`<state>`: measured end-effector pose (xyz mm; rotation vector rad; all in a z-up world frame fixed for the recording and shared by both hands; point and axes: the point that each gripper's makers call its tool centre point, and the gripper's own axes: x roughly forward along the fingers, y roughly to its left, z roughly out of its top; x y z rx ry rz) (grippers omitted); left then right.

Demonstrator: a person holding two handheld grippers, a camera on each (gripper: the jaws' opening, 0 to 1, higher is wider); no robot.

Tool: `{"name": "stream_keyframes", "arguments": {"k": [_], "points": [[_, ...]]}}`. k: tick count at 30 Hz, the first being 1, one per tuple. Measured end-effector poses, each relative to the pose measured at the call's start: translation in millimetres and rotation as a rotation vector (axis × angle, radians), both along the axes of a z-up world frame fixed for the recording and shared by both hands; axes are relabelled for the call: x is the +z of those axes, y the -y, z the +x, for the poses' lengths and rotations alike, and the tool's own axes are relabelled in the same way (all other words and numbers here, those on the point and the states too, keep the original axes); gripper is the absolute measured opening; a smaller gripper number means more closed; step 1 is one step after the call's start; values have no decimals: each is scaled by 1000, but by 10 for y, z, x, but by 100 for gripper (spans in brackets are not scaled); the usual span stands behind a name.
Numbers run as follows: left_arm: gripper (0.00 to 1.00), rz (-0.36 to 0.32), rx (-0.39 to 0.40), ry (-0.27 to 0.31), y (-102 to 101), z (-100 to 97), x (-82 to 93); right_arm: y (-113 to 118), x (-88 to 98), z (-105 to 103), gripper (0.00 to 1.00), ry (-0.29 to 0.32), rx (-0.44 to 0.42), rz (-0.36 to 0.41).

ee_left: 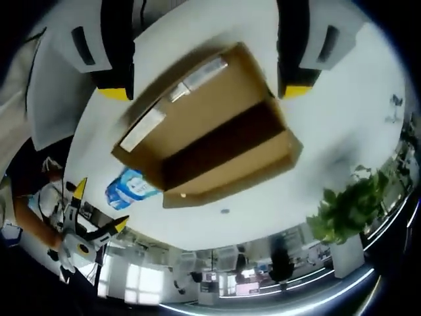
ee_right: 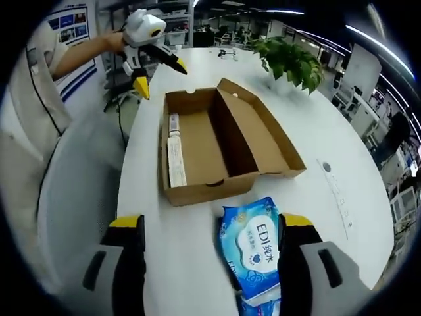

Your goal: Operate the shoe box by opening the lid, removing the specified soft item, and placing it in the target area until the item is outside and the box remains undamaged.

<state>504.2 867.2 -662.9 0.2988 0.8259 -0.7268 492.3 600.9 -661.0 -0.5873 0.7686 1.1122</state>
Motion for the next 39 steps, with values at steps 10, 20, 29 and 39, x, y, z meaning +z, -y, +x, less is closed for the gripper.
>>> {"name": "stream_keyframes", "arguments": {"k": [10,20,29,39], "points": [[79,-1,91,-38,-259,-5,-157,-208,-95,74,73,-15,54,-2],[61,-33,211,-55,-443,62,-297,-451,-218,133,65,-41,78,7],[44,-62,310,-87,-587,62,-439,-655,-357,134,60,-61,115,7],[29,-89,357,-126,-642,60,-528,-848,-546,154,55,-82,179,-20]]}}
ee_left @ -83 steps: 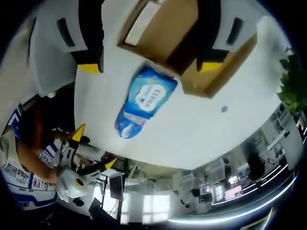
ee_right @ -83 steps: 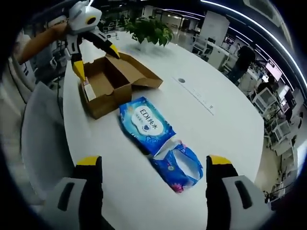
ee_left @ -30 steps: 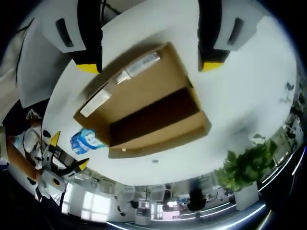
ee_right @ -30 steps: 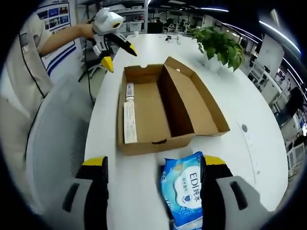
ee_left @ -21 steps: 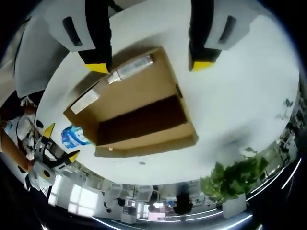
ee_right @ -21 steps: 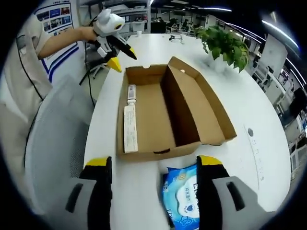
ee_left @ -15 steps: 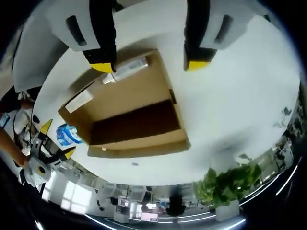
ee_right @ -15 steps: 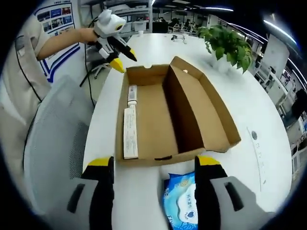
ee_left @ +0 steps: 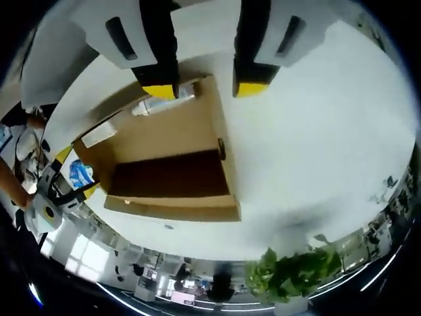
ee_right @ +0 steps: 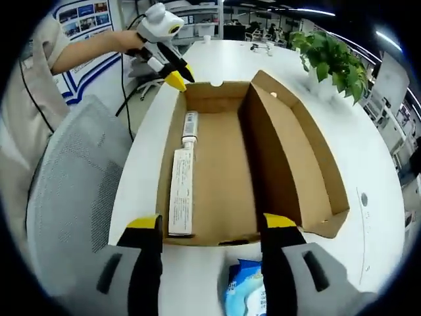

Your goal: Operate the shoe box by opening the lid, removing the specified soft item, and placing it in the target area until the item is outside and the box remains undamaged.

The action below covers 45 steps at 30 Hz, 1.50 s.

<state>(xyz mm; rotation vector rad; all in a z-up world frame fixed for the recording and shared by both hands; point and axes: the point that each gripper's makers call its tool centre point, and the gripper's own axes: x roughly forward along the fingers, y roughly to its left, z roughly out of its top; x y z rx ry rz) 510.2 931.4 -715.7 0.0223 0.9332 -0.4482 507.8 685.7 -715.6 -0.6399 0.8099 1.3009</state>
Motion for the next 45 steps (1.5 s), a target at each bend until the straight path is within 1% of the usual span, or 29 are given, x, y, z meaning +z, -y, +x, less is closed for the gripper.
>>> {"name": "stream_keyframes", "arguments": {"k": [5,8,13,18,21,25,29,37,43,45], "points": [[23,-23,11,-14,26,13,-28,-46,-91,3,54,-24,22,-12],[18,-26,16,-17,32,23,-38,-76,-150,-17,53,-51,34,-19],[14,-44,24,-21,56,22,-50,-118,-230,-50,52,-84,59,-26],[13,-65,42,-24,71,32,-62,-169,-278,-59,50,-113,70,-15],[13,-66,42,-24,69,34,-62,-194,-304,-59,50,-114,71,-17],[13,-65,40,-24,69,32,-62,-221,-334,-74,48,-110,72,-20],[13,-66,42,-23,71,28,-62,-260,-340,-102,43,-114,77,-14],[12,-66,41,-26,73,27,-64,-285,-325,-203,29,-126,118,-13],[9,-49,37,-25,55,34,-71,-285,-326,-229,22,-126,121,-20],[9,-48,35,-27,57,33,-70,-282,-323,-230,17,-124,120,-22]]}}
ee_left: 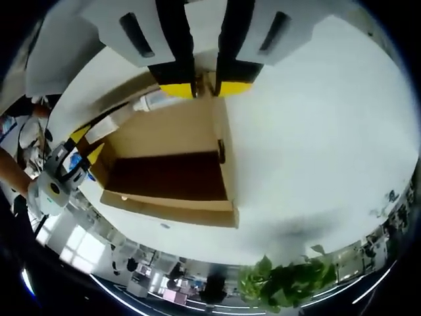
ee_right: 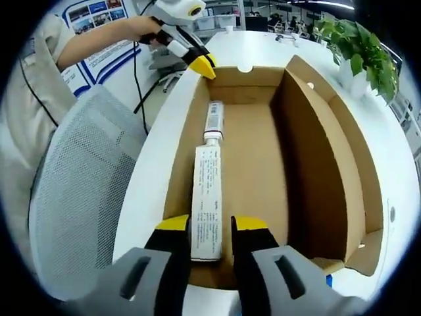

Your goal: Operate the shoe box by opening the lid, removing the specified soft item, and placing it in the target area until the item is outside and the box remains undamaged.

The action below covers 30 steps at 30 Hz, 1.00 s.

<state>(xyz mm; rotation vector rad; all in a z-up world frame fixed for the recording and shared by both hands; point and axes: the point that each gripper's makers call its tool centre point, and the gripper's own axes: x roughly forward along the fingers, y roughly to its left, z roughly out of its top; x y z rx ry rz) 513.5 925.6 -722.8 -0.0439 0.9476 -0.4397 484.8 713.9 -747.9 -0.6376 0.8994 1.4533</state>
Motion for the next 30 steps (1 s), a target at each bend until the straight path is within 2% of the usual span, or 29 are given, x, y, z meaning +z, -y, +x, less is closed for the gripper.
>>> {"name": "stream_keyframes", "arguments": {"k": [3,13,20,30], "points": [[6,9,1,-2,-19,0,-7,19,-16,17,16,14,-12,-12],[6,1,4,-5,-28,-7,-11,12,-16,18,16,18,-15,-20],[6,2,2,-6,-31,-2,-12,24,12,77,15,3,-94,-26],[6,2,1,-9,-26,2,-11,55,118,152,15,11,-151,-4]]}}
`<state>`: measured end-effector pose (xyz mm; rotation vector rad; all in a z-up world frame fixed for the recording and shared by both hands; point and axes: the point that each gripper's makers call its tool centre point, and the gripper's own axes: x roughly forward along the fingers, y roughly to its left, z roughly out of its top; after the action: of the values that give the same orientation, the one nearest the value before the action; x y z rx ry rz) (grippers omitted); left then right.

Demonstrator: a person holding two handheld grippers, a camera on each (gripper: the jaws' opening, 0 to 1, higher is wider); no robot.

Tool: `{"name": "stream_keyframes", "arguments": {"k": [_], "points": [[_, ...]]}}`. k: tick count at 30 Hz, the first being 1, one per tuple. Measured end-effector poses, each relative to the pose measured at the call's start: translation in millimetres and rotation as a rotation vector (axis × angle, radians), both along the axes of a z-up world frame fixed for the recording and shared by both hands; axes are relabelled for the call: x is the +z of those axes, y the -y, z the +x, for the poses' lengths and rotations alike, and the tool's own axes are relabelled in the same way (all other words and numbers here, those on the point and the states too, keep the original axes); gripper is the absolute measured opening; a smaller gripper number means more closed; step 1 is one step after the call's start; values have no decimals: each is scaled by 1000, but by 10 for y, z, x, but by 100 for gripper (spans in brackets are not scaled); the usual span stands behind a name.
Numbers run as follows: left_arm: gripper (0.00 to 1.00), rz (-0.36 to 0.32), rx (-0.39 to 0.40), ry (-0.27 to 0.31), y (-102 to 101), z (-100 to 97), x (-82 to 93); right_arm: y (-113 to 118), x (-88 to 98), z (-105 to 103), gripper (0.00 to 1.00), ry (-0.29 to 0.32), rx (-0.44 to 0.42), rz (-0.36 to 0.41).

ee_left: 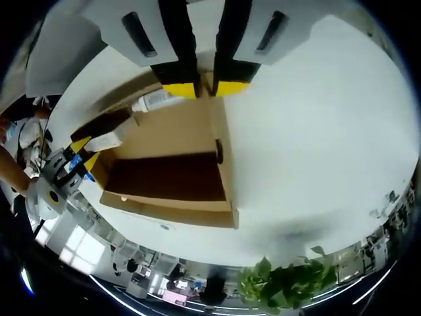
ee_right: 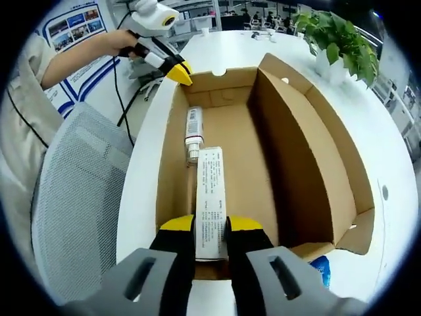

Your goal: Operate the shoe box by opening the lid, removing the specified soft item, and placing it in the target area until the item is outside and the box remains undamaged.

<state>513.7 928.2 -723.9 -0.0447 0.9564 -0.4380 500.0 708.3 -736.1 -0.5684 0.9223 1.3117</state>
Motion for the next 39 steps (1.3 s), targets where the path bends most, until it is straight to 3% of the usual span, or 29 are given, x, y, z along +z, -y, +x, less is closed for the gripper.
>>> {"name": "stream_keyframes", "arguments": {"k": [39], "points": [[5,8,5,-9,8,0,-1,165,765,277,15,108,-91,147]]}}
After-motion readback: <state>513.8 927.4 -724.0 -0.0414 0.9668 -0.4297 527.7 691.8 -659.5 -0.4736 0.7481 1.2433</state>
